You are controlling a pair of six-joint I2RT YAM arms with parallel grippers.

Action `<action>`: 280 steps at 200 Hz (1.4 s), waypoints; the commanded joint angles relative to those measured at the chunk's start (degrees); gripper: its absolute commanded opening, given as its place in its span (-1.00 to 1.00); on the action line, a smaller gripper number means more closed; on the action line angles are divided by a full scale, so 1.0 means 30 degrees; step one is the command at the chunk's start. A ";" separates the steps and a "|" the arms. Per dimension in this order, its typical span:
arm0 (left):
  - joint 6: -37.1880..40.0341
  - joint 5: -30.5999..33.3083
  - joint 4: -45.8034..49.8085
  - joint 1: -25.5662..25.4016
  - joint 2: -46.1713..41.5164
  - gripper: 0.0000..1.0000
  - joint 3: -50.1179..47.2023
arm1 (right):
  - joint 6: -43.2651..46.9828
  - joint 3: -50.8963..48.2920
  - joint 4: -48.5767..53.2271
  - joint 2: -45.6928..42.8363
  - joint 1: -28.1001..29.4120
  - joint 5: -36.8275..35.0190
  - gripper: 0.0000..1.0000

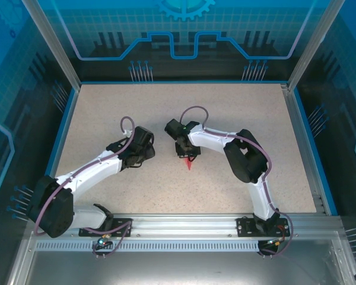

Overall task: Fold a paper plane with a square sheet of paper (pick it up from the middle)
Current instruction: Move the paper plane to the center of the table, then reset both arms

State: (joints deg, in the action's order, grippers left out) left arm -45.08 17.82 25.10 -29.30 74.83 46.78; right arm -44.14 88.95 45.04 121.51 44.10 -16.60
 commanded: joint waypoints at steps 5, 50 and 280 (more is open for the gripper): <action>0.0360 0.0628 -0.0211 0.0248 -0.0763 -0.18 -0.0144 | 0.0334 0.0119 0.0745 -0.2060 -0.0150 0.0071 -0.42; 0.1402 0.3182 0.0087 0.0914 -0.2448 -0.05 -0.0515 | 0.2409 -0.1129 0.0075 -0.8603 -0.0455 -0.2458 0.10; 1.4860 0.2692 -2.2675 0.7495 0.2020 0.97 -0.7936 | 1.5102 -2.0797 -2.7775 -1.2496 -1.3108 0.3602 0.99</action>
State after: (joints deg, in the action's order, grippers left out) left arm -6.46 30.28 -28.16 -7.94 79.18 24.25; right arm -3.22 28.34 -27.81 83.29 5.96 -14.52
